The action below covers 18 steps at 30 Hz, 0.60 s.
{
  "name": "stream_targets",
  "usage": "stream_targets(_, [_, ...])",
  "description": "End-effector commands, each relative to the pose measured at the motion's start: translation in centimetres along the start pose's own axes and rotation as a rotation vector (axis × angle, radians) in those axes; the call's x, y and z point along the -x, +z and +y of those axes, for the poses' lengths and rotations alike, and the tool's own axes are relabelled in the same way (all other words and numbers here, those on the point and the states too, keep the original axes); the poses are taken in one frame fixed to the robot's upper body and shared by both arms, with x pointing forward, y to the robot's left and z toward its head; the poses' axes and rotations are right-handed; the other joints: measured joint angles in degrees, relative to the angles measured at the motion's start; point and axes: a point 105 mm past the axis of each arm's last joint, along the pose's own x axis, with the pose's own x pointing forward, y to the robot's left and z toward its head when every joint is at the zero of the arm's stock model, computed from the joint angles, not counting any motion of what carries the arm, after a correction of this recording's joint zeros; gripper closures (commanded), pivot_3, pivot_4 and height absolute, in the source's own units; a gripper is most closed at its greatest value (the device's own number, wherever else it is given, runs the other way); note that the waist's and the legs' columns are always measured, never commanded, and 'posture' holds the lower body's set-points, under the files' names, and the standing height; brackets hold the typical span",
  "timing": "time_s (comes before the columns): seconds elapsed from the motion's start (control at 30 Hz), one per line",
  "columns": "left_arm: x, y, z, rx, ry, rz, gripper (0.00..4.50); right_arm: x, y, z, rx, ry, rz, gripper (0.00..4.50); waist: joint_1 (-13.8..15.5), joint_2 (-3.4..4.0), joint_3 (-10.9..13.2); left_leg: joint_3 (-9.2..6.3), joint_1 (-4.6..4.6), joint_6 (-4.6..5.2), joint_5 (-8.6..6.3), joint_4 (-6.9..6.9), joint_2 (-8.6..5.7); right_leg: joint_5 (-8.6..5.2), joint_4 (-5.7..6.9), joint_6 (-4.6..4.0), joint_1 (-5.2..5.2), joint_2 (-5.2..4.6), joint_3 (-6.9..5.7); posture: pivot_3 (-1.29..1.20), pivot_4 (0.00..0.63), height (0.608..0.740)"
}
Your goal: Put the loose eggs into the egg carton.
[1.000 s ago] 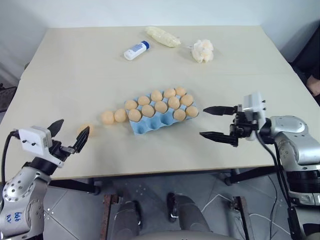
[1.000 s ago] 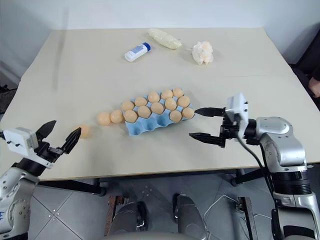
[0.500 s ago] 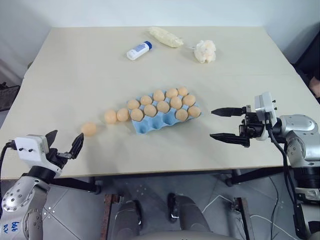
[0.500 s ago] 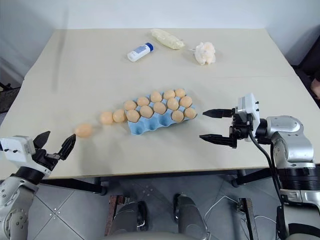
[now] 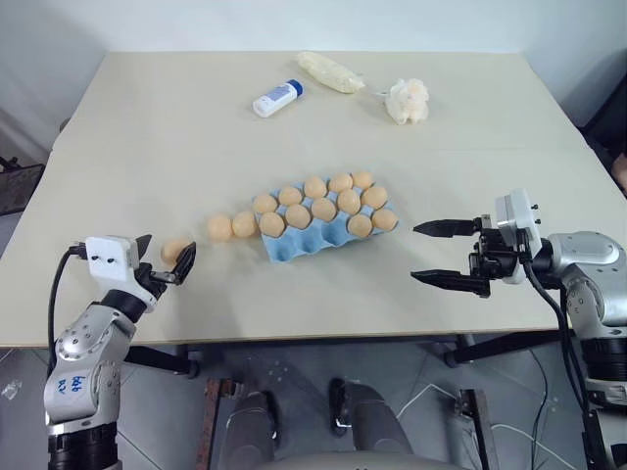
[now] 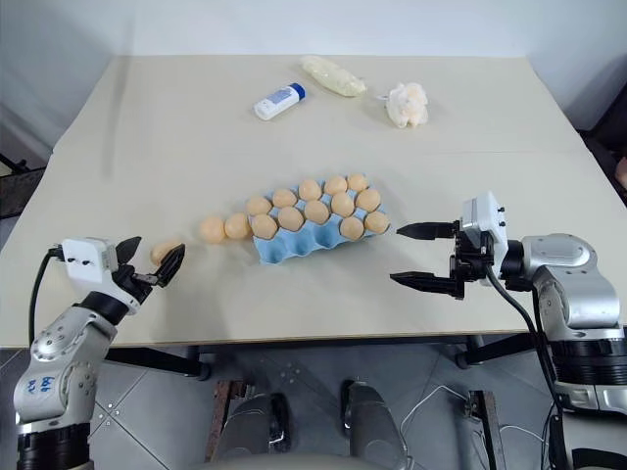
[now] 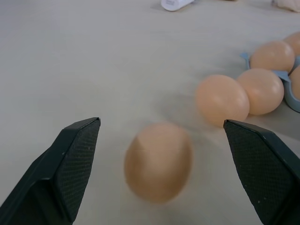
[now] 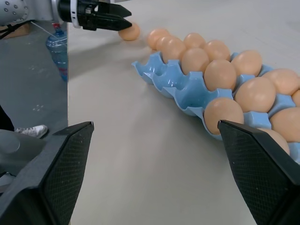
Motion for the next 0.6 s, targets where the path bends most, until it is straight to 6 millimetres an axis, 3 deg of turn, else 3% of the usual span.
stream_targets(0.03, [-0.9,0.0,-0.2,-0.024,-0.022,-0.008,0.42,0.8,1.3,0.0,0.045,-0.025,-0.005,0.0,0.03,0.0,0.0,0.0,0.0,0.0,0.0,0.0,0.0,0.03,0.0,0.05,0.0,0.01,0.0,0.0,0.15,0.74])
stream_targets(0.3, [-0.3,0.4,-0.2,-0.003,-0.049,-0.015,2.71,1.3,1.5,0.0,0.047,-0.05,0.01,0.0,0.02,0.0,0.0,-0.01,0.0,0.0,0.0,-0.01,0.02,0.08,0.02,0.15,0.0,0.02,-0.02,0.0,0.15,0.74])
stream_targets(0.4, [0.0,2.0,-0.8,0.007,-0.09,-0.06,2.94,1.3,1.5,0.0,0.045,-0.051,0.009,0.0,-0.02,0.0,0.0,-0.01,0.0,0.0,0.0,0.0,0.02,0.08,0.02,0.15,0.0,0.02,-0.01,0.0,0.15,0.74])
stream_targets(0.6, [-0.1,7.2,-4.4,0.011,-0.293,-0.213,2.97,1.3,1.7,0.1,0.045,-0.036,-0.015,0.0,0.13,0.0,0.0,-0.01,0.0,0.0,0.0,0.04,0.0,0.09,0.03,0.15,0.02,0.0,0.0,0.0,0.15,0.74])
